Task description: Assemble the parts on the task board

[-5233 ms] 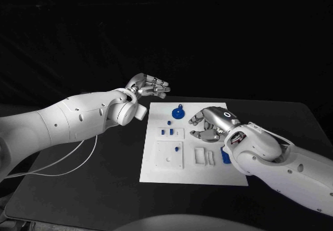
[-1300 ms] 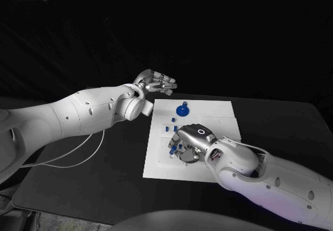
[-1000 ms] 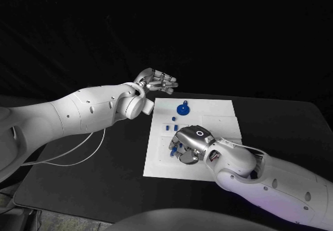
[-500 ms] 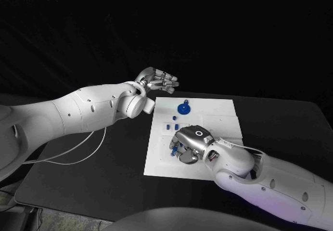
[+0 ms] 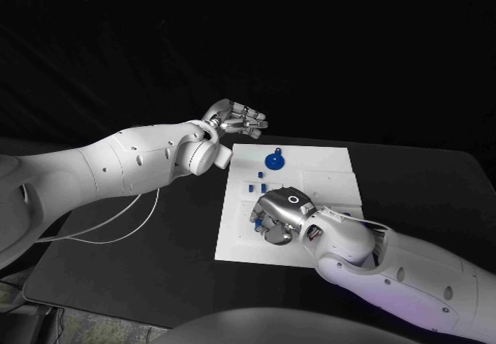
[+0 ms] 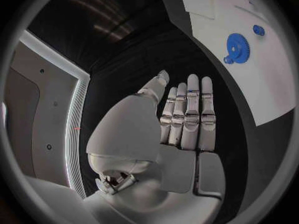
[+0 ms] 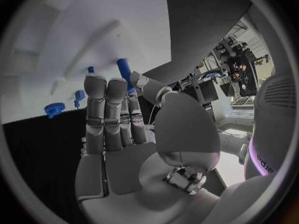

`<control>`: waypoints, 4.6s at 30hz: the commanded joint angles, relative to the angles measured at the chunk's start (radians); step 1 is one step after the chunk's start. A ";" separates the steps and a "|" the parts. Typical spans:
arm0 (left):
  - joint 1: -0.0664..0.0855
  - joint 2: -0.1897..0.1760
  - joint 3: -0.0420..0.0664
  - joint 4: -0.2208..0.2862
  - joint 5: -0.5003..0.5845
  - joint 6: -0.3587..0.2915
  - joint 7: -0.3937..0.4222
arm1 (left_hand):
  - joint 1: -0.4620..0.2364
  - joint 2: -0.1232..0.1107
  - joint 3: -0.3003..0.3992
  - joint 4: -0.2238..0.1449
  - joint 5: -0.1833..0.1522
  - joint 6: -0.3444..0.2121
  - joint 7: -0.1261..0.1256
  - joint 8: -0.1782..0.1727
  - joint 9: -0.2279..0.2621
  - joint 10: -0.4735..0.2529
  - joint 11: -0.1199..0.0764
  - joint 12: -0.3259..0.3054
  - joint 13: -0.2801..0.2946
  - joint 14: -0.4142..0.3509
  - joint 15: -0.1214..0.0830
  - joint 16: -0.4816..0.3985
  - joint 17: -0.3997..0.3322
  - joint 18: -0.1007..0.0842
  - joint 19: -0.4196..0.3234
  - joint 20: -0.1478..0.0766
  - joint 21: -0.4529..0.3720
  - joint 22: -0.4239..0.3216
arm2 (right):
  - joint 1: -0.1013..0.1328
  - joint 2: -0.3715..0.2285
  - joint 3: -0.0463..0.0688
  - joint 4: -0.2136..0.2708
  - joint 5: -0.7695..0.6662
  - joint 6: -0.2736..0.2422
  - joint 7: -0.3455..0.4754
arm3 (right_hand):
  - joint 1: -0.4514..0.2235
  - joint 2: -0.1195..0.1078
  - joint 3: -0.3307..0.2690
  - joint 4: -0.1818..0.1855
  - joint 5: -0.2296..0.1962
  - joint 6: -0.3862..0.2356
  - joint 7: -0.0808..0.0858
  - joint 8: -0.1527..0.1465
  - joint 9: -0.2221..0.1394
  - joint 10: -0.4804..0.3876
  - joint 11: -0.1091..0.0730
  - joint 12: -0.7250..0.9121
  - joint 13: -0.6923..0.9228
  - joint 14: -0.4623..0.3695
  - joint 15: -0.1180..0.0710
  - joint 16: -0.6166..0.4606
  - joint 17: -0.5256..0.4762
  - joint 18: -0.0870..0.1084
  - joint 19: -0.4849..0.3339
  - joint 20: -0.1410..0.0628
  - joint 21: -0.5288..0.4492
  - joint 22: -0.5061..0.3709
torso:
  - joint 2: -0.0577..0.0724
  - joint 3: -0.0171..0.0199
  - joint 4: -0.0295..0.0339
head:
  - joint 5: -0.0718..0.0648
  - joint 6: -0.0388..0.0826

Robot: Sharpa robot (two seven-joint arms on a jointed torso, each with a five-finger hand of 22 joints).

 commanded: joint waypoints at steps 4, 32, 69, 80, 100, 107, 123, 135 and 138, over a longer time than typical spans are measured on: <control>0.001 0.001 0.001 0.002 0.006 0.013 0.005 | -0.006 0.007 0.001 0.003 -0.005 -0.004 0.004 -0.001 0.000 -0.006 -0.002 -0.002 0.000 -0.004 -0.001 -0.002 0.002 -0.005 -0.004 0.000 0.002 0.002 | -0.008 0.000 -0.007 -0.008 -0.013 0.037 -0.012 | -0.001 0.008 0.003 -0.006 0.003 0.004 0.000 0.004 0.001 0.054 -0.031 0.002 0.002 -0.001 -0.005 -0.001 -0.001 0.014 0.039 -0.007 -0.005 0.001 | 0.000 0.0002 -0.0004 | 0.002 -0.001; 0.001 0.001 0.001 0.002 0.006 0.012 0.005 | -0.004 0.007 0.001 0.002 -0.005 -0.003 0.004 -0.001 0.000 -0.007 -0.002 -0.002 -0.001 -0.005 -0.001 -0.003 0.001 -0.005 -0.004 0.000 0.001 0.001 | -0.008 0.003 -0.020 -0.028 0.037 0.019 0.001 | -0.051 -0.062 -0.255 0.029 0.052 -0.171 0.013 0.004 -0.021 -0.189 0.034 0.003 -0.026 -0.012 0.040 0.000 -0.018 0.057 0.034 0.036 -0.107 -0.047 | -0.001 0.0002 -0.0012 | -0.001 0.002; 0.001 -0.009 0.001 -0.001 0.006 0.011 0.005 | -0.001 0.007 0.001 -0.002 -0.006 -0.002 0.004 -0.001 0.000 -0.008 -0.002 -0.002 -0.001 -0.006 -0.001 -0.002 0.001 -0.005 -0.006 0.000 0.001 0.004 | -0.006 -0.177 0.181 0.095 0.411 -0.117 0.069 | -0.027 -0.013 -0.434 0.084 0.131 -0.217 0.044 0.003 -0.021 -0.080 0.011 0.011 -0.027 -0.003 0.027 0.031 -0.053 0.056 0.041 0.029 -0.030 -0.083 | -0.001 -0.0004 -0.0017 | -0.021 0.026; 0.001 -0.015 0.001 -0.004 0.006 0.009 0.011 | -0.006 0.007 -0.001 0.001 -0.006 -0.003 0.004 -0.001 0.000 -0.007 -0.002 -0.002 0.000 -0.004 -0.001 -0.002 0.001 -0.005 -0.005 0.000 0.001 0.004 | -0.001 -0.254 0.243 0.060 0.579 -0.038 0.033 | -0.042 0.008 -0.464 0.102 0.173 -0.137 0.012 0.002 -0.009 0.119 -0.058 0.086 0.108 0.000 -0.018 0.041 -0.039 0.015 0.042 -0.018 0.034 -0.053 | -0.004 0.0006 -0.0055 | -0.045 0.071; -0.003 -0.040 0.000 0.005 0.029 0.006 0.038 | -0.017 0.001 -0.018 0.013 -0.008 -0.008 0.004 -0.001 0.000 -0.006 -0.002 -0.002 0.000 -0.004 0.000 -0.002 0.004 -0.007 0.000 0.002 -0.002 -0.018 | 0.007 -0.330 0.254 0.034 0.677 0.246 -0.293 | -0.121 -0.013 -0.481 0.327 0.120 -0.091 -0.059 0.007 0.629 0.026 -0.102 0.802 1.101 -0.014 -0.045 0.170 0.047 -0.018 0.050 -0.044 0.224 0.058 | -0.004 -0.0006 -0.0038 | -0.062 0.048; -0.005 -0.042 0.000 0.007 0.034 0.005 0.040 | -0.015 0.002 -0.024 0.017 -0.008 -0.008 0.004 -0.001 0.000 -0.006 -0.002 -0.002 0.000 -0.004 0.000 -0.002 0.005 -0.007 0.004 0.002 -0.002 -0.037 | 0.007 -0.339 0.254 0.040 0.666 0.298 -0.363 | -0.177 -0.050 -0.365 0.342 0.021 -0.100 -0.058 0.005 0.678 0.031 -0.100 0.801 1.125 -0.013 -0.044 0.188 0.068 -0.021 0.051 -0.044 0.237 0.069 | -0.003 -0.0015 -0.0032 | -0.071 0.045; -0.006 -0.046 0.000 0.007 0.037 0.006 0.040 | -0.018 0.002 -0.032 0.025 -0.008 -0.009 0.004 -0.001 0.000 -0.006 -0.002 -0.002 0.000 -0.004 0.001 -0.002 0.006 -0.008 0.008 0.003 -0.001 -0.058 | 0.007 -0.375 0.254 0.065 0.561 0.309 -0.400 | -0.249 -0.086 -0.300 0.348 -0.002 -0.088 -0.064 0.007 0.740 0.044 -0.105 0.799 1.152 -0.013 -0.049 0.202 0.104 -0.028 0.052 -0.051 0.261 0.089 | -0.002 0.0005 -0.0036 | -0.087 0.037; -0.008 -0.046 0.000 0.005 0.037 0.006 0.039 | -0.017 0.003 -0.037 0.030 -0.009 -0.009 0.003 -0.001 0.000 -0.007 -0.002 -0.002 0.000 -0.005 0.001 -0.002 0.006 -0.008 0.010 0.003 -0.001 -0.071 | 0.006 -0.391 0.254 0.068 0.532 0.346 -0.406 | -0.270 -0.097 -0.306 0.360 -0.002 -0.092 -0.065 0.005 0.795 0.048 -0.106 0.793 1.166 -0.010 -0.050 0.200 0.118 -0.029 0.053 -0.052 0.273 0.098 | -0.002 -0.0008 -0.0029 | -0.092 0.036; -0.008 -0.045 0.000 0.004 0.037 0.006 0.038 | -0.017 0.003 -0.037 0.030 -0.009 -0.009 0.003 -0.001 0.000 -0.007 -0.002 -0.002 0.000 -0.005 0.001 -0.002 0.006 -0.008 0.010 0.003 -0.001 -0.071 | 0.006 -0.393 0.254 0.064 0.528 0.378 -0.407 | -0.274 -0.099 -0.322 0.366 -0.002 -0.096 -0.064 0.004 0.794 0.045 -0.104 0.786 1.164 -0.011 -0.049 0.201 0.121 -0.029 0.052 -0.051 0.276 0.100 | -0.002 -0.0011 -0.0024 | -0.092 0.035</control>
